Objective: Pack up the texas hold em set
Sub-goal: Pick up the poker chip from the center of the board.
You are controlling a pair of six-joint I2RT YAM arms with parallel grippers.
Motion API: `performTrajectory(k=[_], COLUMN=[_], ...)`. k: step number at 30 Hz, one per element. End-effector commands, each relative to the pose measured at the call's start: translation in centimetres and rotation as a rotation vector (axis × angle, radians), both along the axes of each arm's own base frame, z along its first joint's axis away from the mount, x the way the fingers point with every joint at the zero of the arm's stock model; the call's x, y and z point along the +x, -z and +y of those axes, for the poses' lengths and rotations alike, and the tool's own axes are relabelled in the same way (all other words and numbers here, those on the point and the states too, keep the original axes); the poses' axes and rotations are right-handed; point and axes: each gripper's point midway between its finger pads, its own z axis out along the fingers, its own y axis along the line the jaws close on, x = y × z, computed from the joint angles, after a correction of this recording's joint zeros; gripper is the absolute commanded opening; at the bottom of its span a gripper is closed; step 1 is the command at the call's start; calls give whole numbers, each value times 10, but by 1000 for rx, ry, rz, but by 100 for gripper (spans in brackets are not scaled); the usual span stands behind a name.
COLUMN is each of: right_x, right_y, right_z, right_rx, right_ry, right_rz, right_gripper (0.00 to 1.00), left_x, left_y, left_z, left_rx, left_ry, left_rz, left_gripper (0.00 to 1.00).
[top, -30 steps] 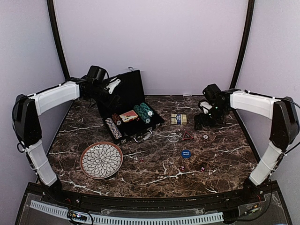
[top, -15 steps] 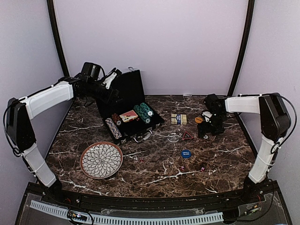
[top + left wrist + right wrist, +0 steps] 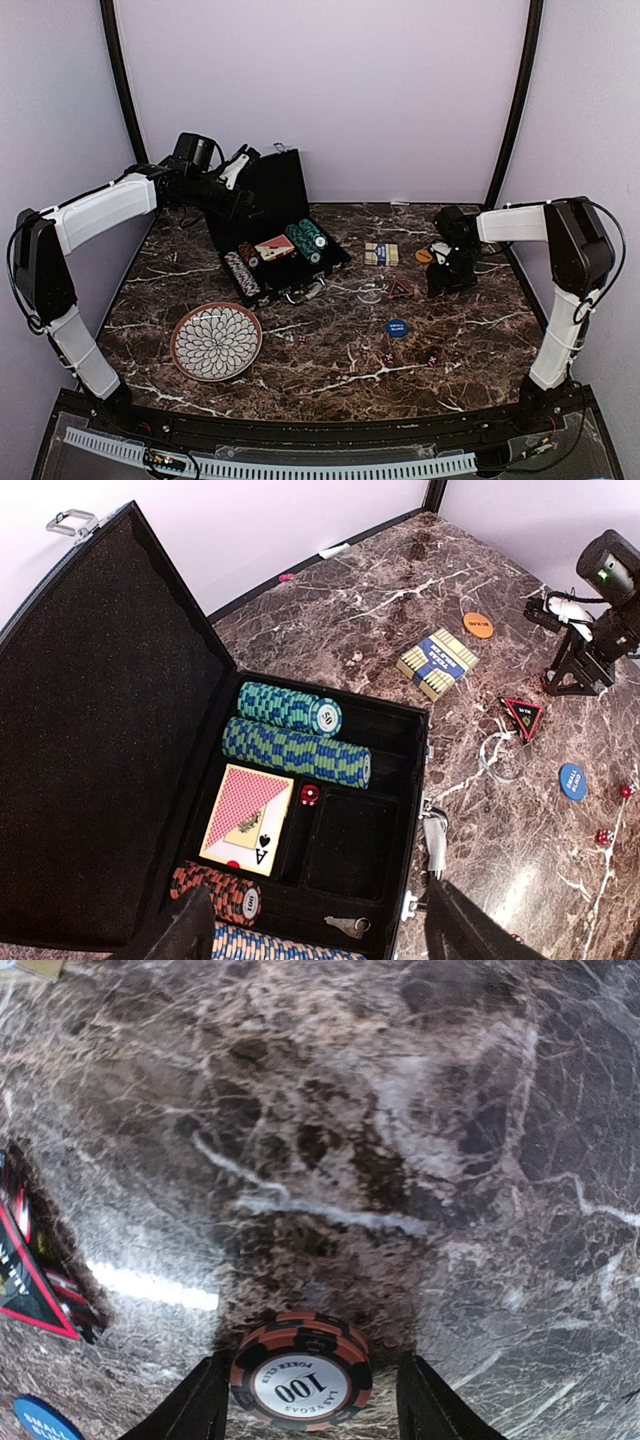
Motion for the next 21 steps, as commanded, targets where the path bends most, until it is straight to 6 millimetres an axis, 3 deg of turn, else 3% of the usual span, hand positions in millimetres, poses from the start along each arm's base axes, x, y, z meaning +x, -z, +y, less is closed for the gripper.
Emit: performTrajectory(k=[1, 11, 21], right_x=[-6, -12, -4], right_y=[11, 10, -40], right_z=[-1, 2, 23], right_rx=[0, -20, 1], right_ry=[2, -12, -54], right_rz=[25, 30, -58], right_gripper=[55, 37, 31], left_x=[-4, -4, -10], left_y=[-8, -9, -15], left_z=[0, -1, -8], left_rx=[-24, -40, -167], left_ry=[7, -8, -43], left_rz=[-2, 10, 60], left_gripper=[74, 75, 76])
